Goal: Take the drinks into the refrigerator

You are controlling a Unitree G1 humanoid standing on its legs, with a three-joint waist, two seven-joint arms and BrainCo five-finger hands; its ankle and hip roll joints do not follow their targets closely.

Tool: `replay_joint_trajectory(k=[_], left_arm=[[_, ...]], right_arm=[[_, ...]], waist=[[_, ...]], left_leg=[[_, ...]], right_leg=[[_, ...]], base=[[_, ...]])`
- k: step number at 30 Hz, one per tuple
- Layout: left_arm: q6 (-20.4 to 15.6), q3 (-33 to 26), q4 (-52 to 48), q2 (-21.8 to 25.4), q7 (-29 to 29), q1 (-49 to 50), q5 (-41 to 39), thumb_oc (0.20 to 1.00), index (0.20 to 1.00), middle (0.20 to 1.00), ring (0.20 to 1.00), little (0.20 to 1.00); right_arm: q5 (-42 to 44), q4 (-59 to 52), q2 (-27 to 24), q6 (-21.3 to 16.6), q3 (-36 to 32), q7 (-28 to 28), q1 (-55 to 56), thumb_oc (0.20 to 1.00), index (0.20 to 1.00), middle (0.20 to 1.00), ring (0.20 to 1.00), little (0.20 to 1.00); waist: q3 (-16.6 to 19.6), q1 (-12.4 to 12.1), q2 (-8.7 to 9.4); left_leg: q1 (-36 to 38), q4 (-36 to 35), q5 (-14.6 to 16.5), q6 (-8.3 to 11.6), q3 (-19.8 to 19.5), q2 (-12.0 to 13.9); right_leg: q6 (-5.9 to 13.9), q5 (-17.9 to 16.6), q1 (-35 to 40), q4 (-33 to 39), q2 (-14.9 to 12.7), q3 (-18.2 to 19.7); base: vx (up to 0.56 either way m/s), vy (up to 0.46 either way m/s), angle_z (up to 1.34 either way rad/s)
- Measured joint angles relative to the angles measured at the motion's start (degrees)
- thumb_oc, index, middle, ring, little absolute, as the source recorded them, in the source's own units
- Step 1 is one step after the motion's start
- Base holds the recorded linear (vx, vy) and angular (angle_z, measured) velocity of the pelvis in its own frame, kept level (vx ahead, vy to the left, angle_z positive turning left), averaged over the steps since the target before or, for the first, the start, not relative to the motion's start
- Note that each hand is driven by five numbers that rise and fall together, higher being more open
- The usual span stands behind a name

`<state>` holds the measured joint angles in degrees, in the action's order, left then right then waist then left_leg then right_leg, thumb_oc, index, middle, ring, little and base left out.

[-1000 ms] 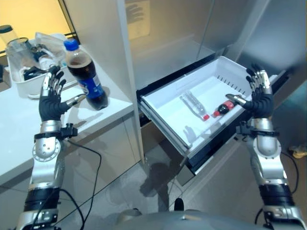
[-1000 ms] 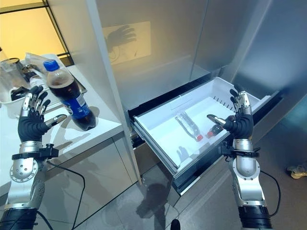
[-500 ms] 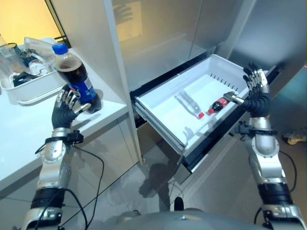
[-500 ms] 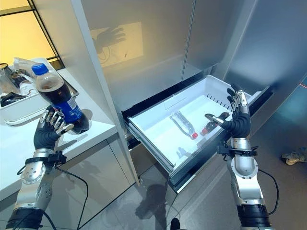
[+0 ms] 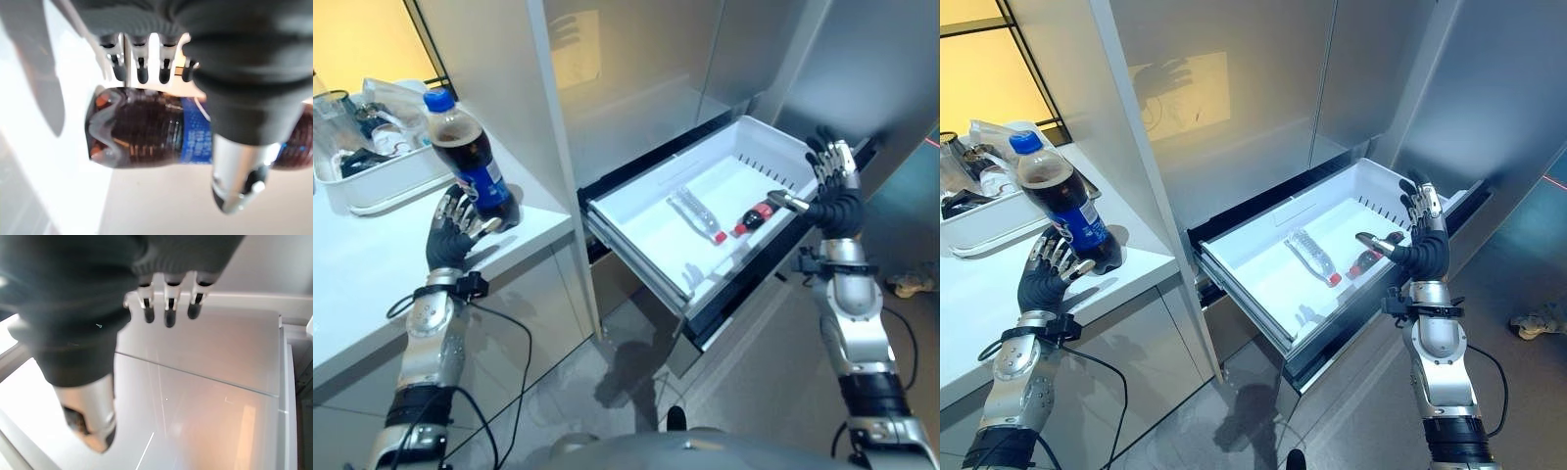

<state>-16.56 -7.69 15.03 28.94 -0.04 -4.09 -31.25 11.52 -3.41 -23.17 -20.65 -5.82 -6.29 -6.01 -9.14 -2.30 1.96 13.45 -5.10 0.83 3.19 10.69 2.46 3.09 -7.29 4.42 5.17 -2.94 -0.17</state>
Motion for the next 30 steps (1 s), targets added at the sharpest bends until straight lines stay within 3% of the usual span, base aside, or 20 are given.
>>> replay_joint_trajectory(k=[18,30], left_arm=[[0.6,2.0,0.0,-0.1,0.2,-2.3,1.4,1.0,1.0,1.0,1.0,1.0],[1.1,4.3,-0.1,3.6,0.6,-8.3,5.5,1.0,1.0,1.0,1.0,1.0]], right_arm=[[0.7,0.0,0.0,0.2,0.0,1.8,0.0,1.0,1.0,1.0,1.0,1.0],[1.2,0.0,0.1,0.4,0.0,2.7,0.0,1.0,1.0,1.0,1.0,1.0]], waist=[[0.4,0.0,0.7],[0.2,0.0,1.12]], left_leg=[[0.0,0.0,0.0,0.0,0.1,-0.1],[0.0,-0.1,0.0,-0.01,0.1,-0.2]], right_leg=[[0.07,0.0,0.0,0.0,0.0,0.1],[0.12,0.0,-0.1,0.0,-0.1,0.1]], base=[[0.0,0.0,0.0],[0.0,0.0,0.0]])
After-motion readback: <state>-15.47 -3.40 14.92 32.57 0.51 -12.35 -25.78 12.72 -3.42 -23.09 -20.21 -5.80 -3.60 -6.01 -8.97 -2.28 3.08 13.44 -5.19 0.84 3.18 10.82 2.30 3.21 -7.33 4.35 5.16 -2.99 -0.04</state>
